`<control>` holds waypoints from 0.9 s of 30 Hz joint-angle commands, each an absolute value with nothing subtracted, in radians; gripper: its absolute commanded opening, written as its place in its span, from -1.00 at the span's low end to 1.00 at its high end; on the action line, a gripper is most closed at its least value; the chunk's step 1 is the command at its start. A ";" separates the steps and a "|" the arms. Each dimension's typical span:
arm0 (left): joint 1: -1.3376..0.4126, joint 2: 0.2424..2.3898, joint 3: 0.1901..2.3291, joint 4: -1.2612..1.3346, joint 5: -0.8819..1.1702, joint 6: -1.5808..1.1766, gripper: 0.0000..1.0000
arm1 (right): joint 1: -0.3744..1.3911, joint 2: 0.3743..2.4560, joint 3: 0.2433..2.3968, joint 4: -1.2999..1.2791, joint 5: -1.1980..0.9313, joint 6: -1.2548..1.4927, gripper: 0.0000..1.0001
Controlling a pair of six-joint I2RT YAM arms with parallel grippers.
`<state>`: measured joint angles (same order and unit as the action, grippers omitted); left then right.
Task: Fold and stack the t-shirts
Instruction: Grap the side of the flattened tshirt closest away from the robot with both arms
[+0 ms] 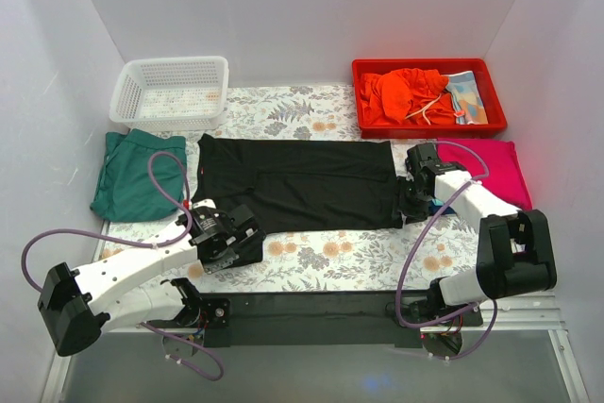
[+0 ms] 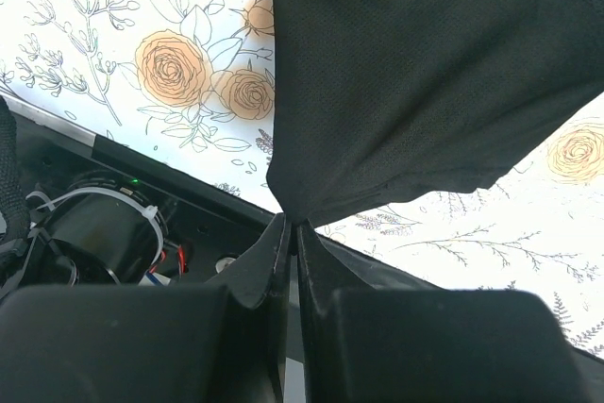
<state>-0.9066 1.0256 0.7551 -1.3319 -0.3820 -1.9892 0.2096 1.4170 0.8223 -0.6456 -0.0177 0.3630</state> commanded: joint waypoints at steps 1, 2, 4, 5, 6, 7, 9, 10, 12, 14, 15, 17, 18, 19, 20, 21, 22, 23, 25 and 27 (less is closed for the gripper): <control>-0.910 0.997 0.765 -1.391 -0.408 -2.620 -1.00 | 0.206 1.422 0.819 -0.624 -0.072 0.360 -0.02; -0.910 0.999 0.768 -1.391 -0.408 -2.620 -1.00 | 0.206 1.413 0.805 -0.633 -0.072 0.362 -0.02; -0.910 1.000 0.770 -1.393 -0.411 -2.620 -1.00 | 0.207 1.407 0.790 -0.647 -0.069 0.364 -0.04; -0.910 1.002 0.775 -1.391 -0.413 -2.617 -1.00 | 0.206 1.405 0.782 -0.663 -0.066 0.364 -0.05; -0.910 1.003 0.778 -1.391 -0.414 -2.618 -1.00 | 0.206 1.407 0.766 -0.669 -0.061 0.365 -0.09; -0.910 1.009 0.779 -1.393 -0.419 -2.617 -1.00 | 0.207 1.410 0.756 -0.675 -0.049 0.367 -0.10; -0.910 1.019 0.791 -1.391 -0.423 -2.611 -1.00 | 0.206 1.423 0.732 -0.680 -0.025 0.371 -0.16; -0.910 1.023 0.796 -1.391 -0.425 -2.611 -1.00 | 0.204 1.430 0.726 -0.678 -0.012 0.374 -0.17; -0.910 1.025 0.808 -1.393 -0.431 -2.605 -1.00 | 0.206 1.451 0.726 -0.673 -0.011 0.382 -0.30; -0.910 1.023 0.815 -1.391 -0.437 -2.596 -1.00 | 0.206 1.465 0.732 -0.676 -0.014 0.387 -0.39; -0.910 1.020 0.821 -1.393 -0.439 -2.594 -1.00 | 0.206 1.465 0.735 -0.675 -0.014 0.390 -0.48; -0.910 1.008 0.824 -1.393 -0.443 -2.591 -1.00 | 0.206 1.468 0.745 -0.676 -0.008 0.391 -0.53; -0.910 1.005 0.825 -1.393 -0.445 -2.589 -1.00 | 0.206 1.463 0.750 -0.678 -0.006 0.393 -0.53; -0.910 1.002 0.827 -1.393 -0.446 -2.588 -1.00 | 0.206 1.457 0.758 -0.680 -0.011 0.393 -0.54; -0.910 1.000 0.827 -1.393 -0.448 -2.586 -1.00 | 0.206 1.436 0.762 -0.683 -0.012 0.391 -0.54; -0.910 1.000 0.825 -1.393 -0.446 -2.586 -1.00 | 0.206 1.421 0.767 -0.686 -0.015 0.393 -0.52; -0.910 1.002 0.824 -1.393 -0.445 -2.586 -1.00 | 0.206 1.392 0.781 -0.690 -0.026 0.387 -0.50; -0.910 1.003 0.824 -1.393 -0.445 -2.586 -1.00 | 0.207 1.379 0.788 -0.692 -0.034 0.385 -0.47; -0.910 1.003 0.822 -1.393 -0.445 -2.585 -1.00 | 0.206 1.344 0.805 -0.696 -0.044 0.379 -0.34; -0.910 1.002 0.824 -1.391 -0.445 -2.585 -1.00 | 0.207 1.327 0.831 -0.699 -0.048 0.377 -0.26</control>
